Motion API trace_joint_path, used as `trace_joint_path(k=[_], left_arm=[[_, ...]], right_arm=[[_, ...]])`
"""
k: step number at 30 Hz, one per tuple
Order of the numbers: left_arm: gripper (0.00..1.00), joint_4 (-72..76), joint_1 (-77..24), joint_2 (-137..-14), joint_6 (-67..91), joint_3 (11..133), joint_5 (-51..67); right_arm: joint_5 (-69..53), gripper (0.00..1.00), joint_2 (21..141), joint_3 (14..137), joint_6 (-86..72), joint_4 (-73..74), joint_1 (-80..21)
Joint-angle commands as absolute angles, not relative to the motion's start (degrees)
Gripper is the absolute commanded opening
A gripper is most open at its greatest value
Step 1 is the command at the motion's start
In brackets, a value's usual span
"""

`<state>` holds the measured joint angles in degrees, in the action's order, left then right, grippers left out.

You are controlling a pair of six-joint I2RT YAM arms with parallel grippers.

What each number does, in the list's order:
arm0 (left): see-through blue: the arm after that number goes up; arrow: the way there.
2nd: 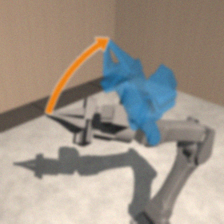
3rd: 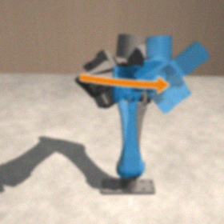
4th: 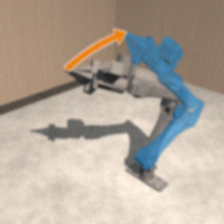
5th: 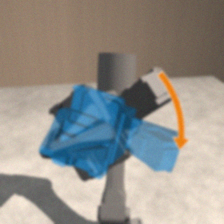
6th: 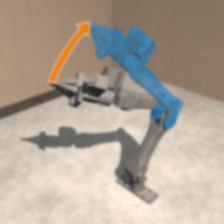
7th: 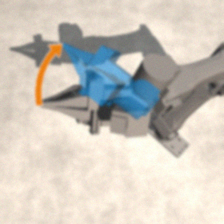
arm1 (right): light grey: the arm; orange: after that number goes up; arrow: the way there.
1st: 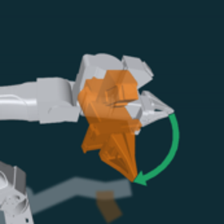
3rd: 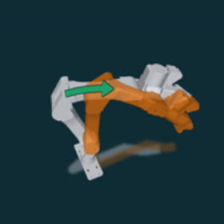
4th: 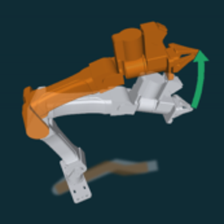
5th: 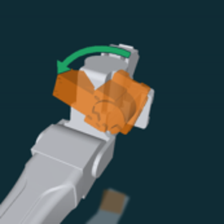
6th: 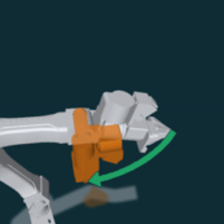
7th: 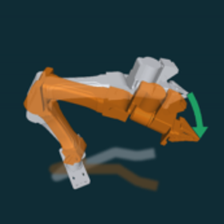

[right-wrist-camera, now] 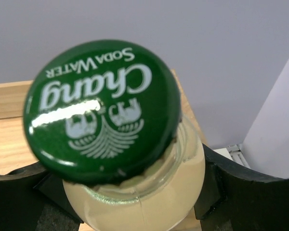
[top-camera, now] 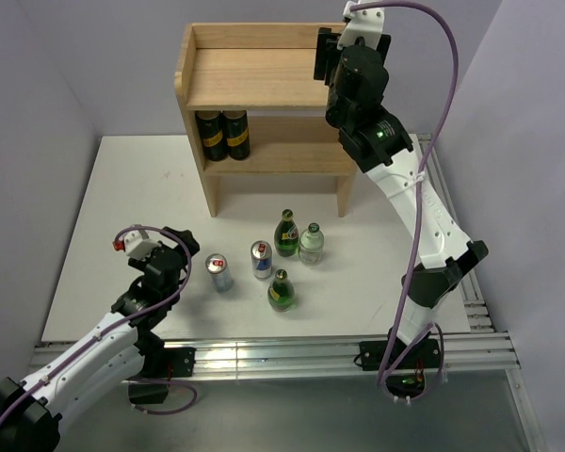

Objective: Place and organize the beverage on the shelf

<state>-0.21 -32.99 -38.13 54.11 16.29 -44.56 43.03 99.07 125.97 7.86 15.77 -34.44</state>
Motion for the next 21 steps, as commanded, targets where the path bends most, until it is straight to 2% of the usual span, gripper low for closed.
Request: trace_joint_path(k=[1, 7, 16, 18, 19, 21], left_arm=[[0.90, 1.76, -33.22, -37.97, 53.26, 16.35, -43.86], [0.90, 2.02, -33.22, -38.41, 53.17, 16.35, -43.68], [0.90, 2.37, -33.22, -38.50, 53.17, 16.26, -43.68], [0.90, 2.46, -33.22, -38.58, 53.09, 16.17, -43.68], [0.90, 2.46, -33.22, -38.85, 53.09, 16.26, -43.59], [0.90, 2.37, -33.31, -39.02, 53.09, 16.35, -43.59]], right_arm=[[43.42, 0.00, 98.08, 129.73, 5.64, 10.10, -32.52], [41.23, 0.00, 97.65, 126.13, 1.07, 11.51, -30.15], [37.19, 0.00, 99.57, 127.17, -4.04, 14.58, -28.83], [37.27, 0.08, 100.28, 128.92, -4.22, 15.11, -28.74], [37.18, 0.25, 101.24, 129.54, -4.22, 15.90, -28.74], [37.44, 0.46, 102.13, 130.86, -4.13, 16.35, -28.65]])
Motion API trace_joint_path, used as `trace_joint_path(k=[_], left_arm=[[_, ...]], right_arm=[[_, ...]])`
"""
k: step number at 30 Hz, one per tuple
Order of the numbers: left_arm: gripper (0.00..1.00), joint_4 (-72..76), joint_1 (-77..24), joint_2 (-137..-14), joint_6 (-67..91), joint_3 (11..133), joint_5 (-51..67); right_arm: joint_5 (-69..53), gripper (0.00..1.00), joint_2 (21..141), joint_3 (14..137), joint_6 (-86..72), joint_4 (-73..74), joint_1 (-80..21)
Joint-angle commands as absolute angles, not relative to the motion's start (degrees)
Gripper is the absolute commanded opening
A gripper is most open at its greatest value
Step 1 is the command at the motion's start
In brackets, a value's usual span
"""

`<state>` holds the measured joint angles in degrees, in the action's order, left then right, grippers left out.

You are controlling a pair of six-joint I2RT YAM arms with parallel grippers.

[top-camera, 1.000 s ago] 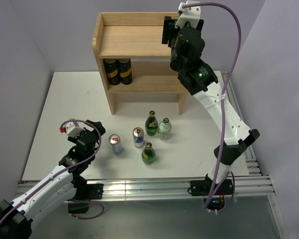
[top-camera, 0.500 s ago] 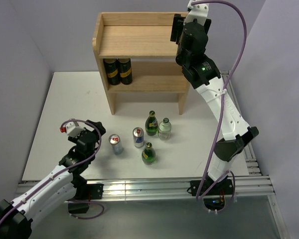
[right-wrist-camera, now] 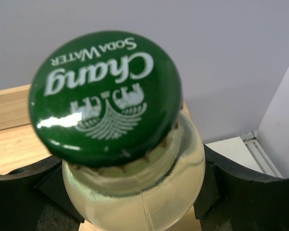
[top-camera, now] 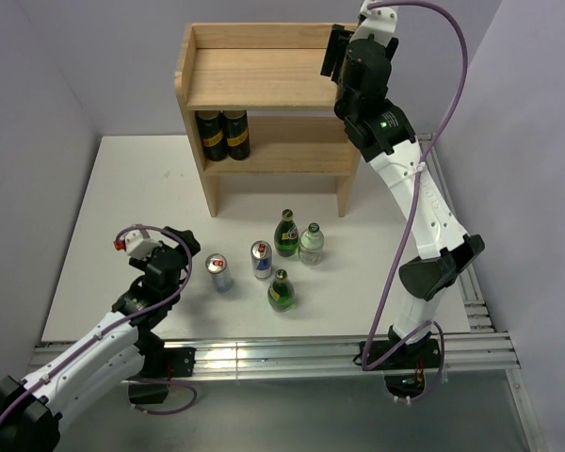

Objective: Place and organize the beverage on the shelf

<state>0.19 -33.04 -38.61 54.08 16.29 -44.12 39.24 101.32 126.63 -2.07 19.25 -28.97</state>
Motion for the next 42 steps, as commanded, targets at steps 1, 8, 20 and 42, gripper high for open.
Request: trace_joint_path(k=[1, 8, 20, 42], left_arm=[[0.90, 2.37, -33.31, -39.28, 53.17, 16.43, -43.59], [0.90, 2.55, -33.31, -39.81, 53.09, 16.52, -43.77], [0.90, 2.64, -33.31, -40.17, 53.09, 16.53, -44.30], [0.91, 1.76, -33.31, -39.37, 53.08, 16.79, -44.56]], right_arm=[[37.53, 0.64, 102.56, 130.87, -4.04, 16.43, -28.57], [38.50, 0.88, 102.83, 128.94, -3.60, 15.29, -28.13], [39.55, 0.94, 103.54, 127.88, -3.43, 13.97, -27.60], [37.53, 1.00, 89.83, 111.19, -8.61, 14.85, -27.60]])
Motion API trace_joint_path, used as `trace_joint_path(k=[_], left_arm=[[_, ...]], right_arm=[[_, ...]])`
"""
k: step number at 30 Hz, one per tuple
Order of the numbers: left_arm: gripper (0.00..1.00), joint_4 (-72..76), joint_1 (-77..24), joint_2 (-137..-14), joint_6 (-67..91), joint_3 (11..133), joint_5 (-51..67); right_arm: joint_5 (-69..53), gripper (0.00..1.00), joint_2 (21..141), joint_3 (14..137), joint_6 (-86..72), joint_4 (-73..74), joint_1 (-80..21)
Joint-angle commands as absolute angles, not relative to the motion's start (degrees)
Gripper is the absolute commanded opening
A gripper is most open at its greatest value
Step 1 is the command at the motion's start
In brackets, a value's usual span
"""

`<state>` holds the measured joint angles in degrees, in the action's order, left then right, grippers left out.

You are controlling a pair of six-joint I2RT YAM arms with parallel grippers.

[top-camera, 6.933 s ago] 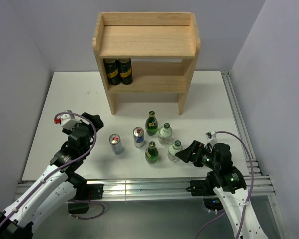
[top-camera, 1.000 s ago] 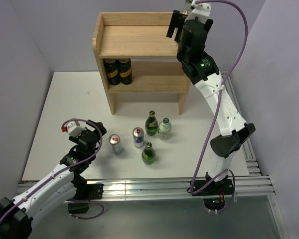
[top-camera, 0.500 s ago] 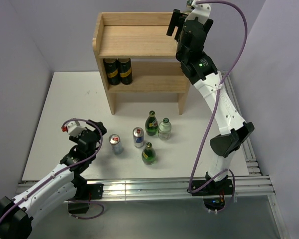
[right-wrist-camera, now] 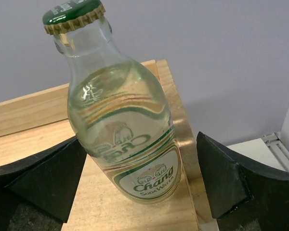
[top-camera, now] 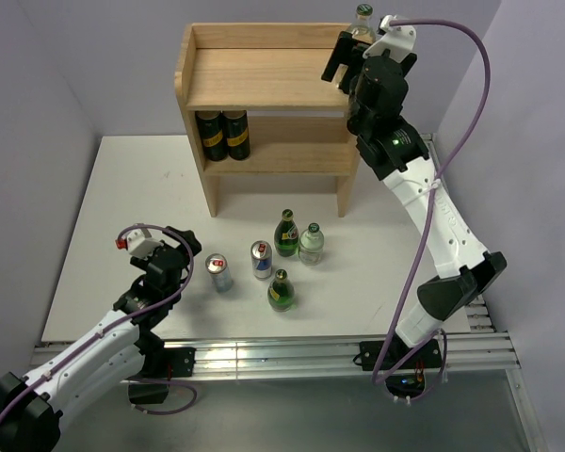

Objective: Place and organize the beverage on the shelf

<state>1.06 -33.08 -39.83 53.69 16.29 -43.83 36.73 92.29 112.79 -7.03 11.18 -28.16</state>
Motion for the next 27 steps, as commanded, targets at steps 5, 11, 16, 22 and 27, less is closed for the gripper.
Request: trace_joint_path(k=[5, 11, 16, 22, 27], left_arm=[[0.91, 1.76, -33.31, -38.94, 52.91, 16.79, -44.47], [0.91, 1.85, -33.22, -38.85, 52.91, 16.70, -44.38], [0.91, 2.02, -33.31, -38.94, 52.73, 16.70, -44.38], [0.91, 2.02, -33.31, -38.50, 52.73, 16.44, -44.38], [0.91, 2.28, -33.22, -38.32, 52.74, 16.35, -44.21]], right_arm=[[36.12, 1.00, 89.30, 109.78, -8.35, 15.64, -27.60], [29.91, 1.00, 89.56, 110.04, -8.44, 17.49, -27.60], [22.07, 1.00, 91.40, 113.28, -6.95, 21.09, -27.69], [20.39, 1.00, 89.22, 110.14, -8.17, 21.53, -27.60], [19.08, 1.00, 86.31, 105.83, -8.70, 21.45, -27.60]])
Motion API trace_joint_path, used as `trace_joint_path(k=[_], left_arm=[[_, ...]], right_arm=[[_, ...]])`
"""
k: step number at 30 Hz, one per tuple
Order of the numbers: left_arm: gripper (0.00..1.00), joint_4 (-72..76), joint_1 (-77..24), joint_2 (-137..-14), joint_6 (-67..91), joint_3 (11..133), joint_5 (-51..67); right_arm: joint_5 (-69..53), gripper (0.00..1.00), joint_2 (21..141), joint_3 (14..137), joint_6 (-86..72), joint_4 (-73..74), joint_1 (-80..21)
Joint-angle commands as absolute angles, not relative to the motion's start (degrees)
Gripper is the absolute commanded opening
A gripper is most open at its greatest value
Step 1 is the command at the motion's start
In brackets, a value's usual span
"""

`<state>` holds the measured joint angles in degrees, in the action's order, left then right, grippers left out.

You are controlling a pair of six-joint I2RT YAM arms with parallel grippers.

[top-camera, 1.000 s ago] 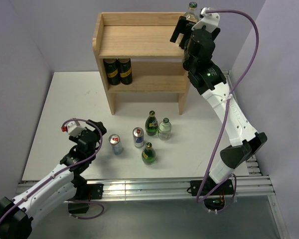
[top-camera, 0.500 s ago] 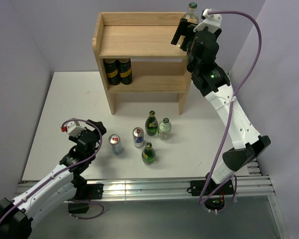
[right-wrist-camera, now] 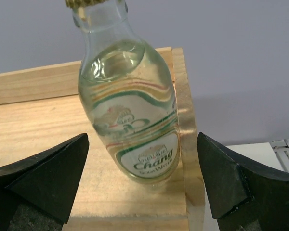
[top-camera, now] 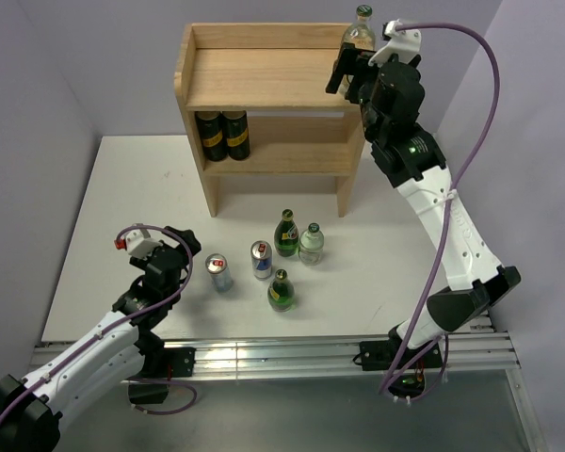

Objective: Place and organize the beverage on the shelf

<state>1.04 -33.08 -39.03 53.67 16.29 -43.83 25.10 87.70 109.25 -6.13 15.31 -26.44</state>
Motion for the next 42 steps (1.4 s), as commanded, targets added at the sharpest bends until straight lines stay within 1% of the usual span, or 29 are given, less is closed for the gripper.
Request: trace_joint_path(k=[1, 10, 14, 16, 21, 23, 25, 27, 28, 30, 31, 34, 38, 42], left_arm=[[0.91, 2.29, -33.31, -38.41, 52.73, 16.35, -44.30], [0.91, 2.46, -33.31, -38.85, 52.82, 16.35, -44.21], [0.91, 2.37, -33.22, -38.85, 52.82, 16.35, -44.30], [0.91, 2.64, -33.22, -38.58, 52.82, 16.17, -44.21], [0.91, 3.43, -33.31, -38.32, 52.73, 15.65, -43.94], [0.91, 3.60, -33.22, -38.50, 52.56, 15.64, -43.86], [0.91, 3.52, -33.31, -38.93, 52.47, 15.73, -43.95], [0.91, 3.60, -33.31, -39.20, 52.30, 15.91, -43.77], [0.91, 3.69, -33.40, -39.37, 52.38, 15.82, -43.94], [0.91, 3.78, -33.40, -39.55, 52.38, 15.91, -43.95], [0.91, 3.69, -33.31, -39.55, 52.47, 15.91, -44.03], [0.92, 3.69, -33.31, -38.68, 52.04, 15.73, -44.21], [0.92, 4.39, -33.31, -37.97, 50.89, 15.73, -43.77], [0.92, 4.39, -33.40, -38.93, 50.45, 16.26, -44.03]], right_arm=[[18.90, 1.00, 85.18, 105.21, -8.79, 21.53, -27.68], [19.16, 1.00, 80.42, 100.64, -9.84, 23.11, -27.60], [17.24, 1.00, 76.74, 96.43, -13.53, 24.61, -27.86], [16.09, 1.00, 72.02, 90.38, -15.73, 23.04, -28.73], [20.04, 1.00, 58.66, 72.71, -21.61, 20.66, -36.45], [22.05, 1.00, 56.00, 65.79, -24.76, 20.74, -39.01], [25.21, 1.00, 53.10, 61.63, -26.71, 21.79, -44.37], [30.55, 1.00, 50.64, 55.66, -30.48, 22.50, -48.58], [30.67, 1.00, 49.84, 53.29, -31.46, 21.63, -52.34], [30.59, 1.00, 47.91, 46.43, -36.28, 20.92, -54.48], [27.45, 1.00, 47.47, 43.88, -37.17, 18.22, -55.01], [24.71, 1.00, 46.67, 34.40, -41.48, 14.00, -54.93], [27.33, 1.00, 48.86, 30.68, -43.33, 12.66, -54.93], [27.42, 1.00, 52.29, 29.01, -42.28, 7.41, -54.84]])
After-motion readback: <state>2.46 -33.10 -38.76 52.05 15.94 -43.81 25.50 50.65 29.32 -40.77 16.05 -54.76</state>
